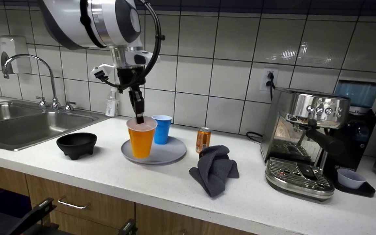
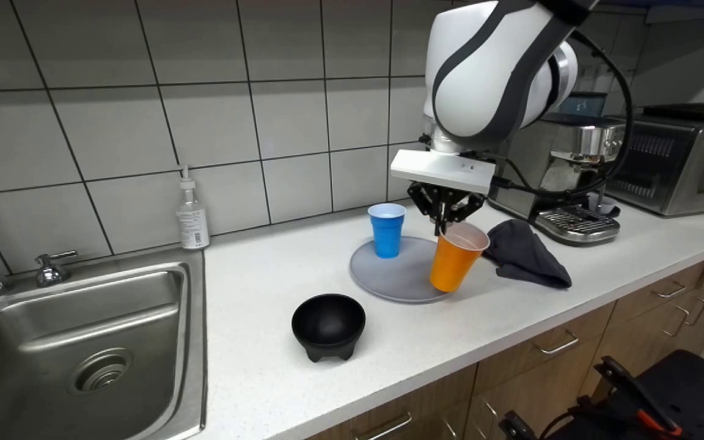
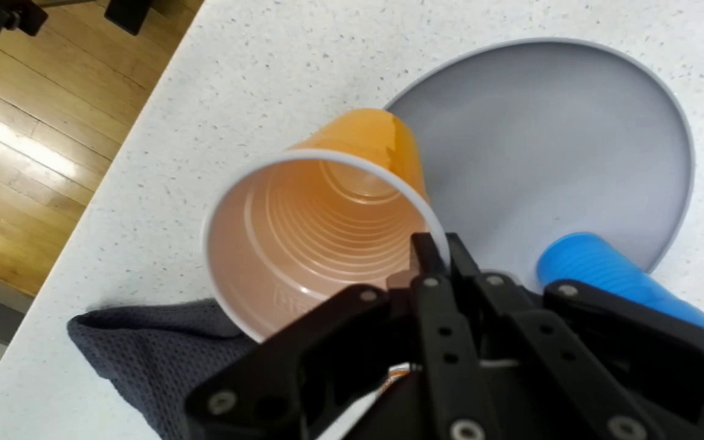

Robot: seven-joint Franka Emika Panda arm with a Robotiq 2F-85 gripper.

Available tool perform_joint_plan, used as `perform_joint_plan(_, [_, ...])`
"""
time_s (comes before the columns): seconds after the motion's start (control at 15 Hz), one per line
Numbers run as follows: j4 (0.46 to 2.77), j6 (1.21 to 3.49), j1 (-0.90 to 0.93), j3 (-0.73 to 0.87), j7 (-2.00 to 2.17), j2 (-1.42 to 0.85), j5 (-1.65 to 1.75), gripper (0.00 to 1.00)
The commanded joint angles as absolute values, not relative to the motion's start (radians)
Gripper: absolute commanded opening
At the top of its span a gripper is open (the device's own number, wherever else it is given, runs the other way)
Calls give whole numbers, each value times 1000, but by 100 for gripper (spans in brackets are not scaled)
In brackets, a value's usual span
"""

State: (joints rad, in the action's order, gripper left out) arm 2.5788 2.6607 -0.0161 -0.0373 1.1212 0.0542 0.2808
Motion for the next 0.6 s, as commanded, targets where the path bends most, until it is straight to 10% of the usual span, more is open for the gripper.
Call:
perform_joint_plan(0.0, [2495,2653,-7,-52,1164,-20,322,1])
perform_joint_plan(0.53, [2351,2652,66,-2,1223,-177,367,1])
